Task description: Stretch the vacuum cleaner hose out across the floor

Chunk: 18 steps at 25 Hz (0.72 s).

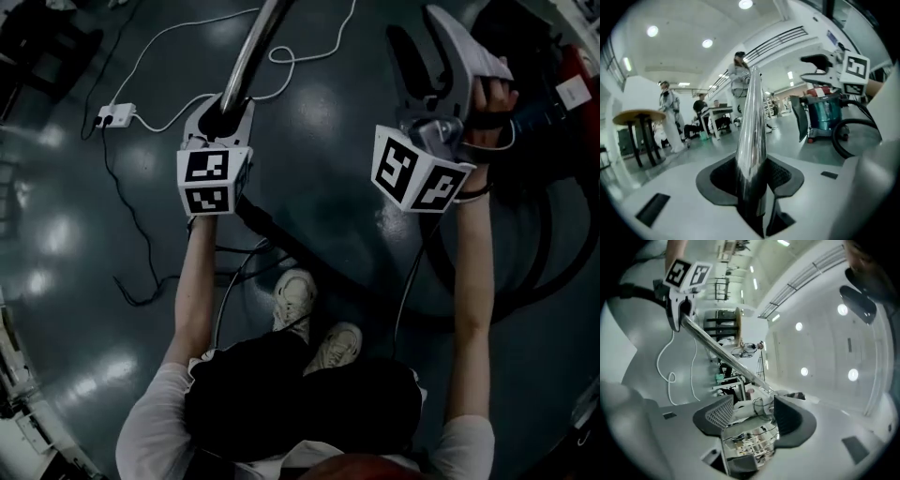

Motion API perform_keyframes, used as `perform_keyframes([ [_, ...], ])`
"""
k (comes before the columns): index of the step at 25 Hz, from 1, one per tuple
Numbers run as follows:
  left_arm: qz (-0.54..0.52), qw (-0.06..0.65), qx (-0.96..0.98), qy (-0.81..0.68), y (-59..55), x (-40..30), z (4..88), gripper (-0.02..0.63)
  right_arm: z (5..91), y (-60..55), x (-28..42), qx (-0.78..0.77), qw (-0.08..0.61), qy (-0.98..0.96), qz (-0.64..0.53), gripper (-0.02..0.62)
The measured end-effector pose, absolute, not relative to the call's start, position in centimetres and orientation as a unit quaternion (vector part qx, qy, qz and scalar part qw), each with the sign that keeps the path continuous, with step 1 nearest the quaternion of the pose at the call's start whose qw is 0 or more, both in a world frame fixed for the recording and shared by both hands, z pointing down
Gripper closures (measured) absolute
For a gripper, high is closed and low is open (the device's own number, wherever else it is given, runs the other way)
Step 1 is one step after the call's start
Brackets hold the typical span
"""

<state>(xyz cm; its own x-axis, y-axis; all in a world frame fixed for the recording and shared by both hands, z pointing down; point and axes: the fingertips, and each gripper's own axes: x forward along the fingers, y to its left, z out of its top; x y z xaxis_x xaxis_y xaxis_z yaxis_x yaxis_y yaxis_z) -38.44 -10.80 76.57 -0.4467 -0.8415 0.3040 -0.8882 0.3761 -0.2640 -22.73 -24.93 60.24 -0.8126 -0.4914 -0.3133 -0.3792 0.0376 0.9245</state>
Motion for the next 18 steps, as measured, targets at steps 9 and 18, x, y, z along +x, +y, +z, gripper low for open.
perform_keyframes([
  [9, 0.134, 0.266, 0.501, -0.813, -10.4, -43.8, 92.8, 0.446, 78.5, -31.5, -16.1, 0.265, 0.215, -0.787, -0.513, 0.339],
  [18, 0.215, 0.393, 0.47, -0.761, -12.3, -44.3, 103.5, 0.446, 87.8, -33.8, -10.9, 0.281, 0.3, -0.835, -0.366, 0.339],
])
